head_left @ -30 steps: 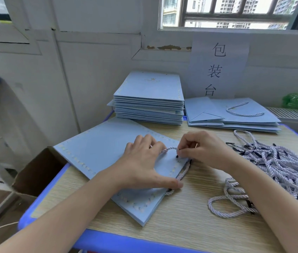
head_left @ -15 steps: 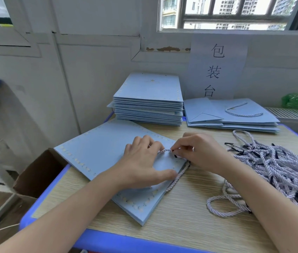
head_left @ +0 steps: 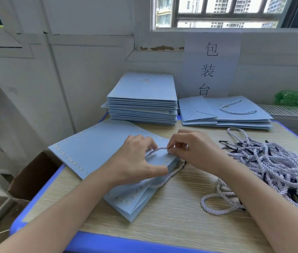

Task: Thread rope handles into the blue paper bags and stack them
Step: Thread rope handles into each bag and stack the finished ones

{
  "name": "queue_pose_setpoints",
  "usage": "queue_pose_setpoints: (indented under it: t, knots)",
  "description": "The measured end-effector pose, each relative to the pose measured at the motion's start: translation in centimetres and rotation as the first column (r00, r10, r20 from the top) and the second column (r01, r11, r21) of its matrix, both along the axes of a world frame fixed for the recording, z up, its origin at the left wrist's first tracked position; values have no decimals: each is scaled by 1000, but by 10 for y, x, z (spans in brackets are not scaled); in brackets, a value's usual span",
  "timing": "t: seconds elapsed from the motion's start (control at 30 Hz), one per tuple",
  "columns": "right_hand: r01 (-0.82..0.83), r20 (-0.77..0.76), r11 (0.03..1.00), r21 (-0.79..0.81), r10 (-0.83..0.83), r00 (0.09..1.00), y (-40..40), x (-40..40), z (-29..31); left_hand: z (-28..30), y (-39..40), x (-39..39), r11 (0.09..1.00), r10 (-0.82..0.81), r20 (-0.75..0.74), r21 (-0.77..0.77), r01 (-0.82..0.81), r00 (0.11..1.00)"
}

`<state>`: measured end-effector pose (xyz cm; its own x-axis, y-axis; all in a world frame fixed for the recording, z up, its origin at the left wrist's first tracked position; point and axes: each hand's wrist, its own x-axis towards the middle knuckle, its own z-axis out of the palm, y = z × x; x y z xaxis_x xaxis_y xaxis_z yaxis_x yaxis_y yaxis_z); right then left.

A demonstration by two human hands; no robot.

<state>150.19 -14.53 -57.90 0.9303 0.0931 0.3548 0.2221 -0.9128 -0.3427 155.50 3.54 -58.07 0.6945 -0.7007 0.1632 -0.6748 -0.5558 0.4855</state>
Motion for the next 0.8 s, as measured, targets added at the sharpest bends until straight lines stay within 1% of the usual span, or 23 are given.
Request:
queue_pose_setpoints:
  t: [0.07, 0.2, 0.23, 0.27, 0.3, 0.4, 0.43, 0.47, 0.5, 0.57, 0.6, 0.67, 0.73, 0.8]
  knots:
    - [-10, -8, 1000, -13, 10, 1000, 1, 0, 0, 2, 2, -1, 997, 30, -7, -68, -31, 1000]
    - [14, -142, 1000, -9, -15, 990, 1, -3, 4, 5, 5, 1, 978, 84, -74, -185, -96, 994]
    - [20, -153, 1000, -6, -21, 988, 0, -4, 5, 6, 6, 2, 972, 88, -95, -208, -106, 992]
    - [27, -129, 1000, 13, -26, 991, 0, -5, 5, 8, 7, 3, 965, 91, -121, -234, -117, 989]
    - [40, -72, 998, 48, -36, 997, 0, -5, 6, 9, 7, 4, 957, 95, -140, -259, -129, 986]
    - [112, 161, 981, 158, -138, 977, -1, -4, 6, 12, 9, 5, 930, 118, -170, -327, -169, 978]
    - [132, 200, 976, 171, -166, 966, -1, -4, 7, 12, 9, 5, 919, 114, -183, -355, -174, 976]
    - [142, 200, 975, 171, -176, 964, 0, -3, 6, 12, 9, 4, 906, 111, -195, -383, -180, 975]
    - [147, 161, 975, 166, -174, 971, 1, -3, 6, 11, 8, 4, 893, 114, -201, -408, -189, 973]
    - [162, 35, 977, 140, -169, 985, 6, -2, 1, 11, 7, 3, 875, 121, -198, -442, -198, 973]
    - [177, 3, 976, 124, -179, 984, 10, 0, -3, 11, 7, 3, 871, 117, -191, -451, -193, 975]
    - [212, 30, 971, 114, -216, 976, 15, 3, -9, 11, 6, 2, 873, 114, -168, -453, -180, 979]
    - [232, 65, 963, 140, -243, 968, 19, 5, -9, 10, 6, 2, 876, 115, -166, -447, -178, 979]
    - [219, 17, 958, 186, -226, 974, 19, 3, -4, 9, 6, 3, 879, 111, -162, -445, -173, 980]
